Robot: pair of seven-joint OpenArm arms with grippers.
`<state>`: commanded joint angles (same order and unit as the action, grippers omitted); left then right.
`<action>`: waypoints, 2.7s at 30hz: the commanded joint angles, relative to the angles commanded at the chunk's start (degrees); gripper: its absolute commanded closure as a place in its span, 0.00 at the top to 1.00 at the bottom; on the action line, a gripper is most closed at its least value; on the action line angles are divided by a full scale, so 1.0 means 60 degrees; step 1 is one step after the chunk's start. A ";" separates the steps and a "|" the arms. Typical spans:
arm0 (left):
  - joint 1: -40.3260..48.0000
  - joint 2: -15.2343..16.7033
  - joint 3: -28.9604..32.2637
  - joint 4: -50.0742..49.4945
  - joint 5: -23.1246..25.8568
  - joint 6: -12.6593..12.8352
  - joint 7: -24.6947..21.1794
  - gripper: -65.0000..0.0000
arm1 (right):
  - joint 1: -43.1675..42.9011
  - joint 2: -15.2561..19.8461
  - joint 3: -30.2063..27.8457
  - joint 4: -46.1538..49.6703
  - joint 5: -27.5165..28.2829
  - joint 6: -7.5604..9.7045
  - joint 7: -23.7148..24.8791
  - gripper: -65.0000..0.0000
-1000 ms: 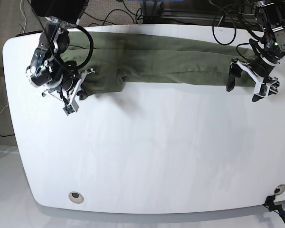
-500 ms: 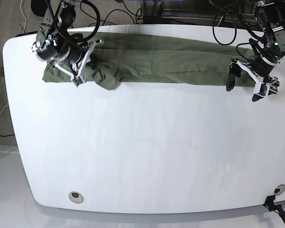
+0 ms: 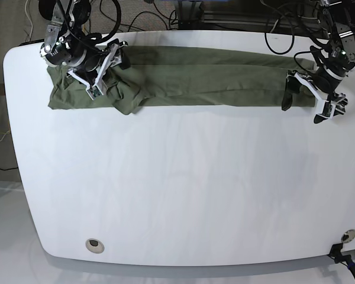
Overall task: Fold the T-shirt properly
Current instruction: 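Open both grippers and press the folded bundle flat with the right gripper, then move the left gripper along the folded strip toward the right gripper, then grasp the strip's end with the left gripper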
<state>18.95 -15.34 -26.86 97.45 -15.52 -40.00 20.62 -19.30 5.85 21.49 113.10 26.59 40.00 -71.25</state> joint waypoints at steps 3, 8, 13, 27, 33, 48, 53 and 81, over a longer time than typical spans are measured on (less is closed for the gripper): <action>0.0000 0.0000 0.0029 0.0000 -0.0015 0.0000 0.0000 0.92 | 0.0073 0.0000 -0.0029 0.0220 0.0015 0.0000 0.0088 0.60; 0.0000 0.0000 0.0059 0.0117 -0.0015 0.0000 -0.0015 0.92 | 0.0308 -0.0029 -0.0044 0.0322 0.0015 0.0000 0.0147 0.60; 0.0147 0.0015 0.0733 0.0571 -0.0015 0.0000 -0.0015 0.92 | 0.0513 0.0132 -0.0044 0.0337 -0.0059 0.0000 0.0674 0.60; 0.0615 0.0381 0.1744 0.0762 -0.0015 0.0000 -0.0015 0.06 | 0.0322 0.0498 0.0015 0.0293 -0.0059 0.0000 0.1480 0.00; 0.0733 0.0396 0.1802 0.0879 -0.0029 0.0000 -0.0015 0.00 | 0.0249 0.0513 0.0015 -0.0381 -0.0073 0.0000 0.1861 0.00; 0.0777 0.0352 0.2344 -0.0791 0.0000 0.0000 -0.0073 0.00 | 0.0088 0.0923 0.0000 -0.2667 -0.0073 0.0000 0.2960 0.00; 0.0293 0.0337 0.2330 -0.1421 0.0000 0.0000 -0.0073 0.00 | 0.0161 0.0923 0.0000 -0.2872 -0.0073 0.0000 0.3004 0.00; -0.0982 -0.0161 0.0703 -0.1319 -0.0044 0.0000 -0.0015 0.00 | 0.1641 0.0894 -0.0029 -0.4278 -0.0073 0.0000 0.3238 0.00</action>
<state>13.05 -16.31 -22.64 89.54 -15.78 -40.00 20.53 -9.45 11.21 21.32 87.43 26.15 40.00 -51.82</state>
